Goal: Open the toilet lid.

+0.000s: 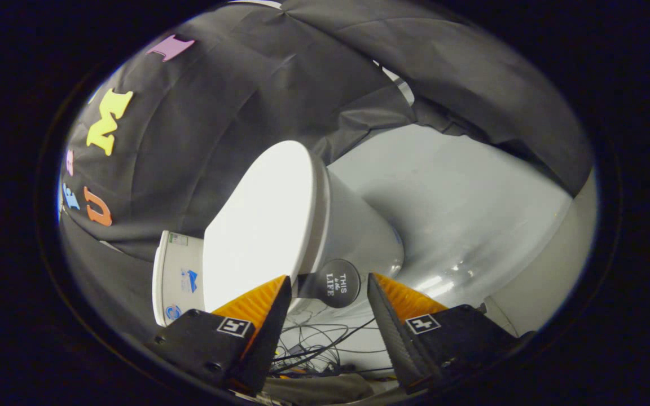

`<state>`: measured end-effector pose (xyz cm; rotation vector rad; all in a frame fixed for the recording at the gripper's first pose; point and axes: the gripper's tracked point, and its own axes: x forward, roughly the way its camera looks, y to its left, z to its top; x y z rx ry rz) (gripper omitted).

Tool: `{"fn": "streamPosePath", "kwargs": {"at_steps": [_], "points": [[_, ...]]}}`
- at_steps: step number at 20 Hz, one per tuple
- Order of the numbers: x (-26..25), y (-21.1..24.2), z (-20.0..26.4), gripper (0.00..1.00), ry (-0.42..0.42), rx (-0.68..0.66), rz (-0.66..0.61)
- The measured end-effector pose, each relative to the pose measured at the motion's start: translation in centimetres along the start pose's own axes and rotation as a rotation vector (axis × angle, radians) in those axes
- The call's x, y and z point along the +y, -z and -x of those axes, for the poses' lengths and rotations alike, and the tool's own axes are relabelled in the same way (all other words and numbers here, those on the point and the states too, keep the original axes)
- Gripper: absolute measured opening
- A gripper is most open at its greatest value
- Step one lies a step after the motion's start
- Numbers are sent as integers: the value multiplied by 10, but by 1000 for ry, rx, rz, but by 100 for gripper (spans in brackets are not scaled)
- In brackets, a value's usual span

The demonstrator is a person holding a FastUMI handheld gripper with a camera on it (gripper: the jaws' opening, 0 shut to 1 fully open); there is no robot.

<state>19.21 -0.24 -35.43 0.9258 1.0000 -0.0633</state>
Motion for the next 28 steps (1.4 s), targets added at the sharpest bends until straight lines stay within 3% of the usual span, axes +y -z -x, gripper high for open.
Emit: {"fn": "streamPosePath", "kwargs": {"at_steps": [3, 10, 15, 28], "points": [[1, 0, -4, 77, -25, 8, -37], [-2, -3, -8, 45, -18, -14, -121], [0, -7, -2, 32, -23, -11, -187], [18, -13, 12, 15, -2, 16, -166]]}}
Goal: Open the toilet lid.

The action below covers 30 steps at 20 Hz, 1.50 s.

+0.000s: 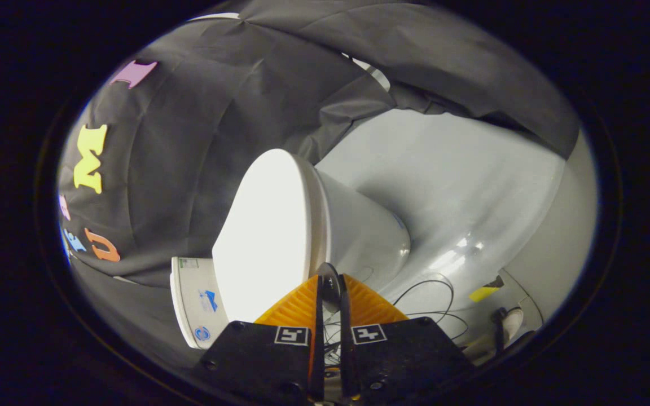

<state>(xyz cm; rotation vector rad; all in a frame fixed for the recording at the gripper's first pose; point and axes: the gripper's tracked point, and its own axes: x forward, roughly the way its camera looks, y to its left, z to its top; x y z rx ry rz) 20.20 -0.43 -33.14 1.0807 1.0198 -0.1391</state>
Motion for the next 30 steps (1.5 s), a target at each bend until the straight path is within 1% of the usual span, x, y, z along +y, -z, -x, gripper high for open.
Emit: {"fn": "streamPosePath", "kwargs": {"at_steps": [3, 10, 12, 15, 17, 21, 28, 30], "points": [[8, 0, 6, 14, 4, 12, 6], [27, -1, 15, 14, 40, 1, 112], [34, -2, 23, 14, 29, -3, 126], [44, -8, 38, 14, -4, -14, 102], [46, -7, 43, 14, -17, -22, 108], [68, -1, 51, 13, -35, -41, 143], [110, 5, 81, 13, -105, -64, 220], [116, 8, 84, 13, -99, -68, 257]]}}
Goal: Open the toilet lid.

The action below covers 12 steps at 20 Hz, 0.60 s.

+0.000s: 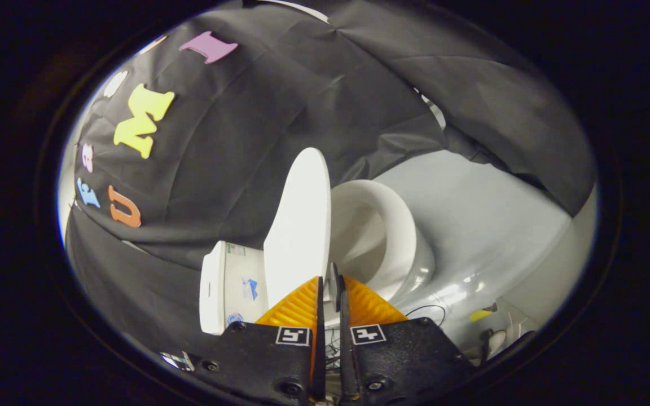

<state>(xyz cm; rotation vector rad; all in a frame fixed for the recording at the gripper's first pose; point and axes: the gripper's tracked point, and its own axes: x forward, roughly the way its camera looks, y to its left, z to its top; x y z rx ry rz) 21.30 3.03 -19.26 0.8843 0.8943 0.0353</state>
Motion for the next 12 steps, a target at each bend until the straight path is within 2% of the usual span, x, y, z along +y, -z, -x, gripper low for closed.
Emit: {"fn": "streamPosePath", "kwargs": {"at_steps": [12], "points": [[52, 2, 24, 14, -65, -17, 71]]}}
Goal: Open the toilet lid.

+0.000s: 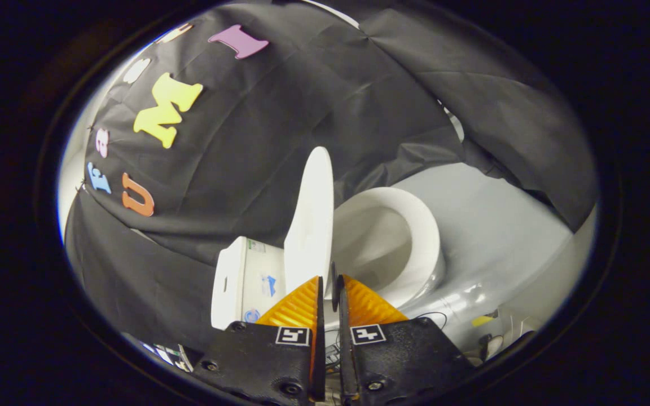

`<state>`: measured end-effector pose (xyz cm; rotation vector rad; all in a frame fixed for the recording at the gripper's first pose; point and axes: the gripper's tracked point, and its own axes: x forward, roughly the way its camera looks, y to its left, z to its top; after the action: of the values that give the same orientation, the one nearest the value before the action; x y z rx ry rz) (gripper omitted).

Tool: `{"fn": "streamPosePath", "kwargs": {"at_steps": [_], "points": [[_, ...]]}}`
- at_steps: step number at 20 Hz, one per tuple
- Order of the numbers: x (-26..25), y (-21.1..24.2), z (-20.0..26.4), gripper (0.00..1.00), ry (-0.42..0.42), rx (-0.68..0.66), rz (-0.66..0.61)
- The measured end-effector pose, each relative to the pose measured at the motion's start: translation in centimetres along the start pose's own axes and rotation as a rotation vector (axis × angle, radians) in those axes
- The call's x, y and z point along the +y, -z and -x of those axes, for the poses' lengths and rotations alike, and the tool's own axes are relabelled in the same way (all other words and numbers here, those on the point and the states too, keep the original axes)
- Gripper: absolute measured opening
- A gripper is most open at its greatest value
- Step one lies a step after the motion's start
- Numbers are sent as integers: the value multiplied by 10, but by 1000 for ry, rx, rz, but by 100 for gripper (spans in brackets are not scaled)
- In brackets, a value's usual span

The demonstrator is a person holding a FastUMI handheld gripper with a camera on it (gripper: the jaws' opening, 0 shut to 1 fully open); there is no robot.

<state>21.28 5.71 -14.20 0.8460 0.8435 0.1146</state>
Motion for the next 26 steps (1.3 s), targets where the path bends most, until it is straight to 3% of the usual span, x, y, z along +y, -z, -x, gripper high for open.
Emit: {"fn": "streamPosePath", "kwargs": {"at_steps": [12, 18, 26], "points": [[80, 6, 15, 13, -24, -12, 184], [94, 8, 15, 13, 90, -32, 314], [150, 18, 17, 14, 45, -28, 378]]}}
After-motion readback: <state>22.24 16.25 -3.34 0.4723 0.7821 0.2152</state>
